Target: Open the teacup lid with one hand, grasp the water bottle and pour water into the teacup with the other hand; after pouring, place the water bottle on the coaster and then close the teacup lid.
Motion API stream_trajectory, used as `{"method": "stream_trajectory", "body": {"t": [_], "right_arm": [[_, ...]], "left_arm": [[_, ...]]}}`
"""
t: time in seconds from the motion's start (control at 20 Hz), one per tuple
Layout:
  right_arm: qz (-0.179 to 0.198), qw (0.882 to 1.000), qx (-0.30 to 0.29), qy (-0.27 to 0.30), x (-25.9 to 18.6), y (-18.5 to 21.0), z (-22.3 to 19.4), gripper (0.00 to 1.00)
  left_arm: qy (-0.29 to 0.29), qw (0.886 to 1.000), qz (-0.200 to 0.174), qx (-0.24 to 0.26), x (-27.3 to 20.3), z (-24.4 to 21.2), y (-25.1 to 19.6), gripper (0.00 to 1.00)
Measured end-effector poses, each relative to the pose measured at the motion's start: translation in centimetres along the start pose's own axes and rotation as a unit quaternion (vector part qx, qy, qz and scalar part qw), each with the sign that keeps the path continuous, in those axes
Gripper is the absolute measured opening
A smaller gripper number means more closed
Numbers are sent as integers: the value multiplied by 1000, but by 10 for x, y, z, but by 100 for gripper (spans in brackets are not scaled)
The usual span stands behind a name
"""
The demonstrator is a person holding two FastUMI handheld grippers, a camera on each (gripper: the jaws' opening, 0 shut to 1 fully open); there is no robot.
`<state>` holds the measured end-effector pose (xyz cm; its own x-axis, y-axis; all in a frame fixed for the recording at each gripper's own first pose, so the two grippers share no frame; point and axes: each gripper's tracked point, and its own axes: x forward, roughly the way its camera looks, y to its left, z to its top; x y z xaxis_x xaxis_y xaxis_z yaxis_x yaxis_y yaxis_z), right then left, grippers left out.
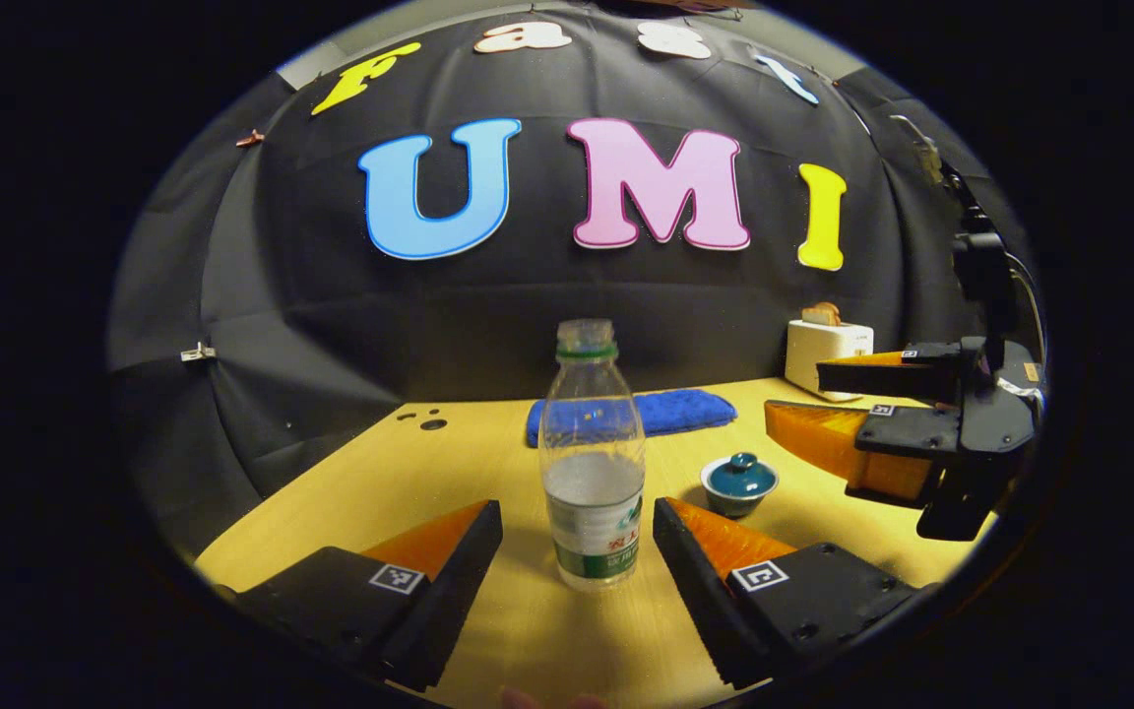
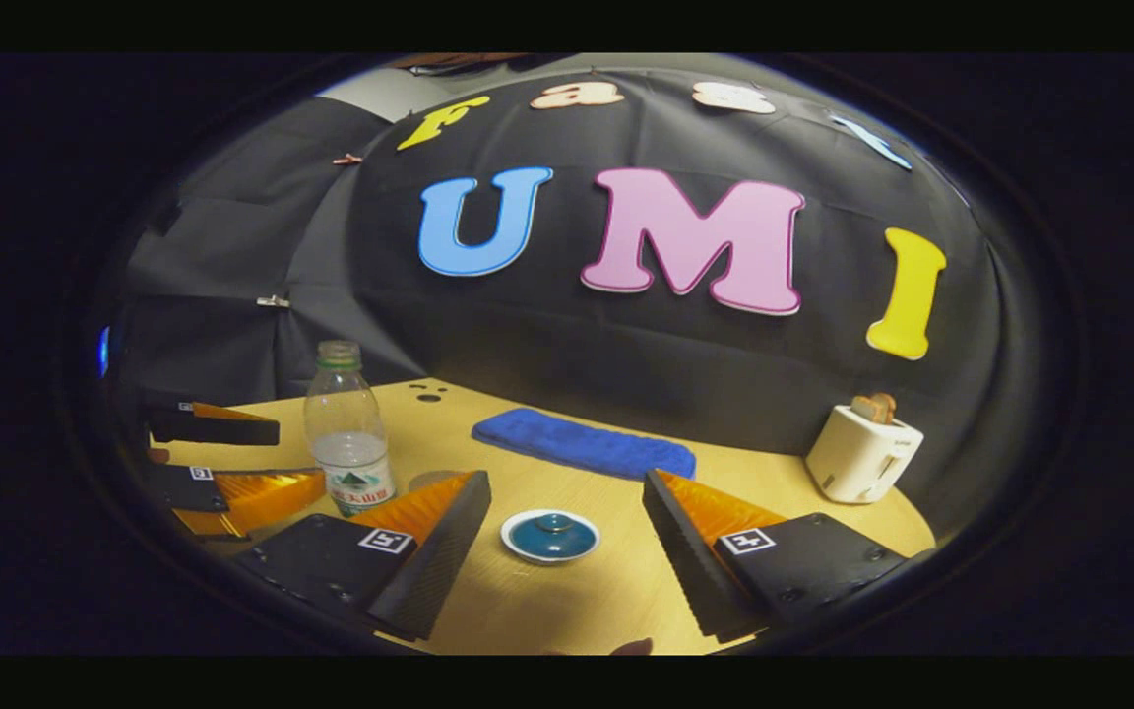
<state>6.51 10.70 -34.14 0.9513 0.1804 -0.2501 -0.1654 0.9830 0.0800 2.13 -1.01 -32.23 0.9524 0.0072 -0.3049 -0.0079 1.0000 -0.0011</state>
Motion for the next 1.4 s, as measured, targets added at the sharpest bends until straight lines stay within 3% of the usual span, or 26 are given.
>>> {"method": "stream_trajectory", "body": {"t": [0.2, 0.3, 0.35, 0.5, 0.75, 0.8, 0.95, 1.1, 1.15, 1.2, 1.25, 1.3, 1.4], "right_arm": [[3, 999, 17, 31, 30, 1, -31, 95], [8, 998, 29, 50, 38, 4, -44, 92], [12, 998, 33, 56, 42, 6, -50, 84], [11, 997, 30, 67, 50, 7, -59, 84], [13, 996, 54, 75, 55, 9, -65, 59], [12, 996, 55, 72, 55, 8, -62, 59], [19, 996, 59, 70, 56, 10, -62, 33], [23, 996, 58, 67, 55, 9, -60, 29], [24, 996, 56, 63, 54, 9, -57, 34], [25, 997, 55, 56, 53, 9, -52, 24], [25, 997, 53, 49, 51, 7, -48, 34], [26, 997, 52, 45, 50, 7, -45, 24], [24, 998, 54, 38, 47, 3, -37, 29]], "left_arm": [[2, 1000, -7, 6, 12, -14, -2, 97], [0, 1000, -10, 5, 17, -15, -3, 97], [-1, 1000, -10, 5, 20, -16, -3, 97], [1, 1000, -10, 4, 25, -17, -2, 97], [1, 1000, -14, -2, 29, -19, -5, 97], [2, 1000, -16, -1, 31, -19, -6, 97], [0, 1000, -18, -2, 34, -21, -8, 97], [1, 1000, -18, -4, 39, -21, -10, 97], [1, 1000, -18, -5, 40, -22, -11, 97], [3, 1000, -19, -6, 42, -21, -12, 97], [4, 1000, -21, -6, 43, -23, -13, 97], [5, 1000, -22, -6, 43, -22, -15, 97], [5, 1000, -23, -5, 48, -23, -16, 97]]}}
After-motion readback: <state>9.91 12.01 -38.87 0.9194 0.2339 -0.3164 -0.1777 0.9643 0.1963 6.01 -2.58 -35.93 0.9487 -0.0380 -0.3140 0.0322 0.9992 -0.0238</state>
